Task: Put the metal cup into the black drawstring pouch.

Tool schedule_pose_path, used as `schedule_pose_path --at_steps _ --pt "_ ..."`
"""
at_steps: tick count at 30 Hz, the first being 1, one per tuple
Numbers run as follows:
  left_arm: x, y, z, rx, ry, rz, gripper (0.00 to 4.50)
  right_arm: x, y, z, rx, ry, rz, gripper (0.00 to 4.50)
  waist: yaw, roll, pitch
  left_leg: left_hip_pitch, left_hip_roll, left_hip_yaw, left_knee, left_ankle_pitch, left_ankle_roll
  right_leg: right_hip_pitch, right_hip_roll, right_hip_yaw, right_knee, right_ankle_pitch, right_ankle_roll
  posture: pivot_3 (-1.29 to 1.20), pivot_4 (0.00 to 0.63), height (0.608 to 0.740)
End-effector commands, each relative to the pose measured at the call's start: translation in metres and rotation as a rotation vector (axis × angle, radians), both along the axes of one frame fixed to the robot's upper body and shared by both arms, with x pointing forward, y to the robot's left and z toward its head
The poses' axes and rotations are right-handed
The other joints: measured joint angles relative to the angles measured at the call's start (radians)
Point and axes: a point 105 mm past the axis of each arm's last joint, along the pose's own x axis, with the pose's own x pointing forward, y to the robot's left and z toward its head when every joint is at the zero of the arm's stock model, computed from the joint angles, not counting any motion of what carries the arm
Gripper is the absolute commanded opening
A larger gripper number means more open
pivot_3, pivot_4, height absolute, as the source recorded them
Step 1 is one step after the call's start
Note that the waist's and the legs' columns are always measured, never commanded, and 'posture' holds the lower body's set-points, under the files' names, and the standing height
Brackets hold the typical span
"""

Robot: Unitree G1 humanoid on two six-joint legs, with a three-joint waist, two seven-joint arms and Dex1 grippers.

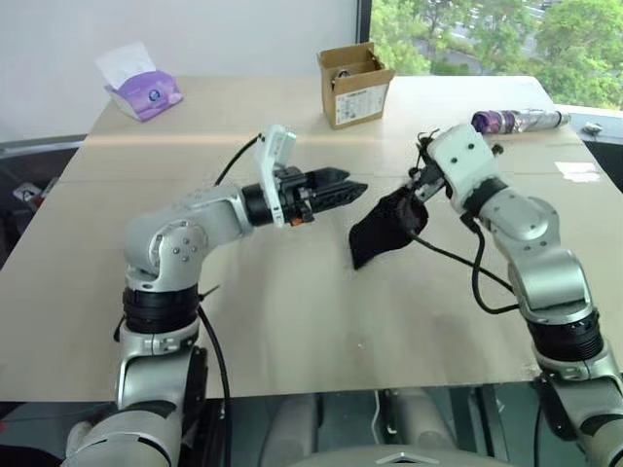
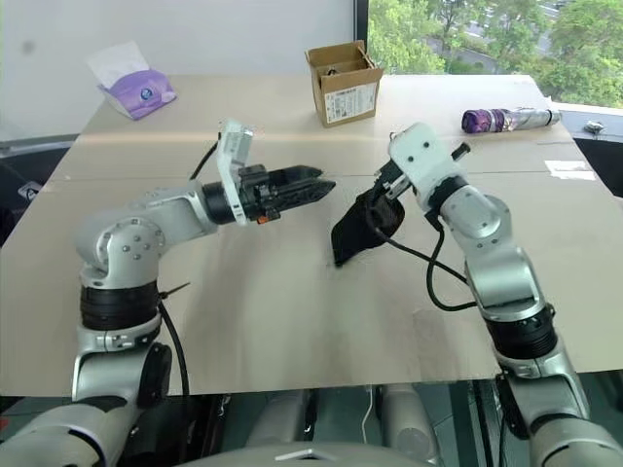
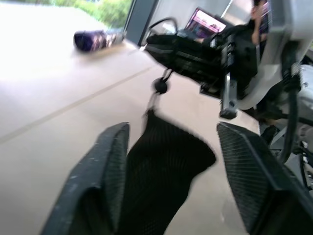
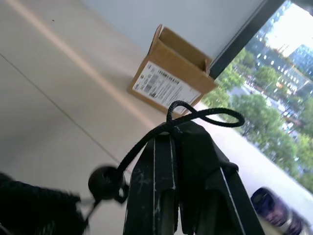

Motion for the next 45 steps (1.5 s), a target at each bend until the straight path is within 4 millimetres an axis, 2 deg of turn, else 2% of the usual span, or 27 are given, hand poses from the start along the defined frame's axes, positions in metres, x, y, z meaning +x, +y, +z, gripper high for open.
schedule_pose_path --at_steps 1,5,9,14,17,21,24,27,30,33,42,45 --pt "0.002 -0.028 0.013 0.021 -0.109 -0.052 2.79 -0.012 0.007 0.026 -0.055 -0.086 0.052 0.00 0.004 0.000 0.000 0.000 0.000 0.000 0.000 0.000 0.000 0.000 0.000 0.000 0.000 0.000 0.000 0.00 0.150 0.740" --pt "0.021 -0.047 0.011 0.024 -0.135 -0.023 2.79 -0.015 0.009 0.034 -0.090 -0.103 0.074 0.00 0.005 0.000 0.000 0.000 -0.001 0.000 0.000 0.000 0.000 0.001 0.000 0.000 -0.001 0.000 0.000 0.00 0.150 0.740" --pt "0.031 -0.062 0.009 0.038 -0.177 -0.026 2.79 -0.017 0.013 0.039 -0.094 -0.113 0.088 0.00 -0.001 0.000 0.000 -0.001 0.000 0.000 0.000 0.000 0.000 0.000 0.000 0.000 -0.001 0.000 0.000 0.00 0.150 0.740" --pt "0.034 -0.068 0.016 -0.005 -0.195 -0.040 2.79 -0.019 0.016 0.042 -0.098 -0.115 0.094 0.00 0.000 0.000 0.000 -0.001 0.000 0.000 0.000 0.000 0.000 0.000 0.000 0.000 -0.001 0.000 0.000 0.00 0.150 0.740" --pt "0.034 -0.071 0.016 -0.007 -0.203 -0.052 1.94 -0.019 0.016 0.042 -0.097 -0.112 0.093 0.00 0.000 0.000 0.000 -0.001 0.000 0.000 0.000 0.000 0.000 0.000 0.000 0.000 -0.001 0.000 0.000 0.00 0.150 0.740" --pt "0.032 -0.076 0.016 -0.016 -0.200 -0.076 0.22 -0.020 0.016 0.040 -0.094 -0.101 0.087 0.00 0.000 0.000 0.000 -0.001 0.000 0.000 0.000 0.000 0.000 0.000 0.000 0.000 -0.001 0.000 0.000 0.00 0.150 0.740" --pt "0.032 -0.077 0.005 0.023 -0.172 -0.080 0.16 -0.016 0.011 0.044 -0.027 -0.093 0.061 0.00 -0.001 0.000 0.000 -0.001 0.000 0.000 0.000 0.000 0.000 0.000 0.000 0.000 -0.001 0.000 0.000 0.00 0.150 0.740" --pt "0.034 -0.073 -0.014 0.077 -0.123 -0.062 0.16 -0.002 -0.009 0.061 0.211 -0.057 -0.026 0.00 -0.004 0.000 0.000 -0.001 0.000 0.000 0.000 0.000 0.000 0.000 0.000 0.000 0.000 0.000 0.000 0.00 0.150 0.740" --pt "0.031 -0.063 -0.031 0.116 -0.074 -0.052 0.16 0.021 -0.054 0.072 0.470 -0.002 -0.181 0.00 -0.001 0.000 0.000 -0.001 0.000 0.000 0.001 0.000 0.000 0.000 0.000 0.000 0.001 0.000 0.000 0.00 0.150 0.740" --pt "0.026 -0.052 -0.043 0.146 -0.041 -0.041 0.16 0.038 -0.094 0.065 0.548 0.032 -0.317 0.00 0.008 0.000 0.000 -0.001 0.000 0.000 0.001 0.000 0.000 0.000 0.000 0.000 0.000 0.000 0.000 0.00 0.150 0.740" --pt "0.022 -0.035 -0.045 0.169 -0.034 -0.004 0.16 0.049 -0.111 0.051 0.509 0.052 -0.362 0.00 -0.006 0.003 0.002 -0.002 0.000 0.002 -0.001 0.000 0.000 -0.003 0.000 0.002 0.000 0.000 0.000 0.00 0.150 0.740" --pt "0.024 -0.023 -0.033 0.171 -0.051 0.013 0.16 0.048 -0.115 0.057 0.517 0.032 -0.373 0.00 -0.006 0.004 0.002 -0.001 0.000 0.003 -0.001 0.000 0.001 -0.003 0.000 0.003 0.001 0.000 0.000 0.00 0.150 0.740"
